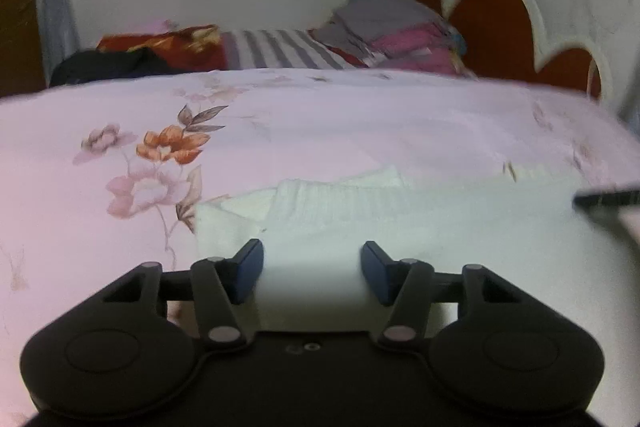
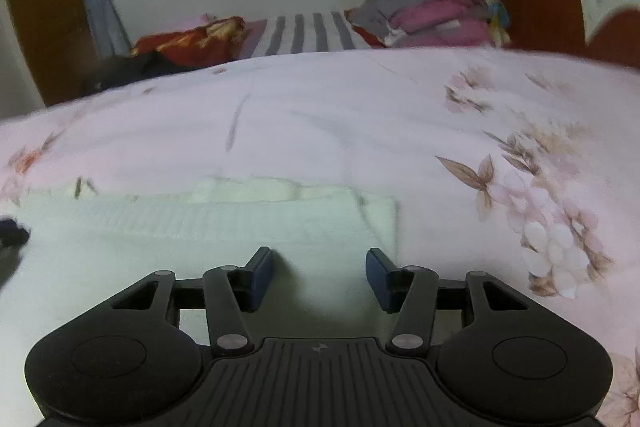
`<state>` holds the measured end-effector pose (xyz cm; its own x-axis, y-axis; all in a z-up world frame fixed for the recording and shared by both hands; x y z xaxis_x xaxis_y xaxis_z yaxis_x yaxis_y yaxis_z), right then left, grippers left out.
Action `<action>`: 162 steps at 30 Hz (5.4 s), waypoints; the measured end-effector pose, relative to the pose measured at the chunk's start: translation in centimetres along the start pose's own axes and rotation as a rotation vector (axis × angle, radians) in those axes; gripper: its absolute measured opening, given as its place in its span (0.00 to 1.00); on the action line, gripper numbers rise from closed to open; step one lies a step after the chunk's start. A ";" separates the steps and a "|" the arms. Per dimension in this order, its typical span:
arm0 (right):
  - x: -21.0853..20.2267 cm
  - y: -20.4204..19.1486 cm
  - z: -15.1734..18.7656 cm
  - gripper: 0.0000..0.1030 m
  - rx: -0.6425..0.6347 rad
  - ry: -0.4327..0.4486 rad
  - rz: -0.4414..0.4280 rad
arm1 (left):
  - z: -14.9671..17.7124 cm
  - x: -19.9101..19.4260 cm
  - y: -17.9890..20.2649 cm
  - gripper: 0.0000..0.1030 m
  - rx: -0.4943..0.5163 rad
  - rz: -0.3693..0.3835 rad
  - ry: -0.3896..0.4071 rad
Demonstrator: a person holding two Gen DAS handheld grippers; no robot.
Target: Fold small clothes
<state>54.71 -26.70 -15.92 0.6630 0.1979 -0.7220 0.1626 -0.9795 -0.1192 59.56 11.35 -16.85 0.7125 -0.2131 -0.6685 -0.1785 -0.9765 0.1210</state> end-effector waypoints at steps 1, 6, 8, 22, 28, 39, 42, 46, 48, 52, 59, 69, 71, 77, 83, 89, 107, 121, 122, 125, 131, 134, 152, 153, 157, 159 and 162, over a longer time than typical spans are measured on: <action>-0.3 -0.1 -0.3 0.47 -0.009 -0.001 0.009 | -0.2 -0.1 0.5 0.51 0.013 -0.026 -0.003; -3.6 -4.1 -0.4 0.47 -0.040 0.083 -0.056 | -0.4 -3.2 4.7 0.55 0.026 0.017 0.073; -4.3 -6.5 0.4 0.47 -0.088 0.082 -0.110 | 0.5 -3.6 7.4 0.55 0.046 0.070 0.063; -4.2 -4.1 4.1 0.47 -0.129 -0.024 0.060 | 3.5 -4.5 6.3 0.48 -0.058 -0.006 -0.001; -5.6 -9.2 5.5 0.47 -0.212 -0.031 -0.071 | 5.2 -4.1 11.5 0.51 0.027 0.067 -0.069; -11.7 -10.8 9.8 0.23 -0.137 0.008 -0.180 | 9.3 -10.9 10.6 0.48 -0.033 0.077 0.015; -12.3 -12.6 11.6 0.16 -0.126 0.006 -0.226 | 10.6 -10.8 11.2 0.44 -0.038 0.132 -0.018; -12.4 -14.7 12.9 0.12 -0.129 -0.005 -0.259 | 11.7 -10.5 11.3 0.38 -0.063 0.122 -0.043; -12.4 -15.2 13.4 0.12 -0.125 -0.019 -0.287 | 12.2 -10.6 10.7 0.41 -0.075 0.110 -0.042; -12.2 -15.2 13.9 0.12 -0.147 -0.034 -0.267 | 12.9 -11.6 9.1 0.41 -0.107 0.076 -0.026; -13.9 -8.3 14.2 0.12 -0.041 -0.006 -0.109 | 13.3 -13.2 4.9 0.41 -0.149 -0.004 -0.004; -16.6 -4.1 14.8 0.12 -0.014 0.001 -0.035 | 13.4 -13.7 3.7 0.41 -0.237 -0.015 0.017; -16.7 -4.1 14.6 0.12 -0.015 0.014 -0.020 | 13.6 -13.6 3.6 0.41 -0.234 -0.020 0.003; -15.4 -3.3 14.8 0.12 -0.001 -0.041 -0.004 | 13.5 -14.6 3.1 0.42 -0.238 -0.046 0.009; -14.9 -3.2 15.1 0.12 -0.005 -0.044 -0.008 | 13.8 -13.6 2.5 0.44 -0.247 -0.048 -0.024; -15.1 -3.2 14.9 0.12 -0.007 -0.043 -0.015 | 13.7 -13.8 2.6 0.44 -0.239 -0.064 -0.029; -23.5 -3.7 15.5 0.12 0.073 0.129 -0.179 | 19.1 -17.3 1.9 0.41 -0.825 0.147 0.016; -17.3 -5.5 11.9 0.12 0.084 0.079 -0.191 | 18.1 -12.0 -0.8 0.36 -1.120 0.159 0.185; -16.8 -5.8 11.5 0.12 0.085 0.080 -0.197 | 18.0 -11.8 -0.7 0.36 -1.124 0.153 0.194; -15.5 -6.9 10.3 0.12 0.077 0.080 -0.208 | 17.6 -11.3 -0.8 0.33 -1.155 0.147 0.222; -13.0 -9.1 7.7 0.11 0.063 0.082 -0.227 | 16.8 -10.4 -1.7 0.30 -1.168 0.177 0.255; -11.2 -10.2 6.5 0.04 0.079 0.063 -0.240 | 17.0 -10.0 -1.5 0.11 -1.156 0.146 0.250; -4.3 -13.8 5.4 0.03 0.007 -0.026 -0.219 | 16.6 -10.1 -1.7 0.11 -1.113 0.095 0.252; -4.3 -13.8 5.4 0.03 0.004 -0.027 -0.218 | 16.6 -10.0 -1.8 0.10 -1.121 0.083 0.244; -4.2 -14.0 5.3 0.03 0.004 -0.028 -0.219 | 16.6 -10.0 -1.7 0.10 -1.119 0.066 0.234; -4.3 -14.1 5.1 0.04 0.014 -0.031 -0.215 | 16.5 -10.0 -1.8 0.10 -1.125 0.065 0.227; -4.3 -14.3 5.0 0.04 0.012 -0.036 -0.203 | 16.3 -10.0 -1.8 0.10 -1.114 0.061 0.219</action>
<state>45.90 -13.78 -14.55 0.5909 0.3897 -0.7064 0.2815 -0.9202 -0.2722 41.66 15.83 -22.34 0.8459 -0.1560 -0.5099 0.4079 -0.4266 0.8072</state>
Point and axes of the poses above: each gripper's, at about its wrist camera, not at the fingertips, and x roughly the way its jaws point, y to its right, z to its underside, the point moved 4 cm from there along x, roughly the way its jaws point, and after that the axes turned 5 degrees about -x, right-handed, at the moved point
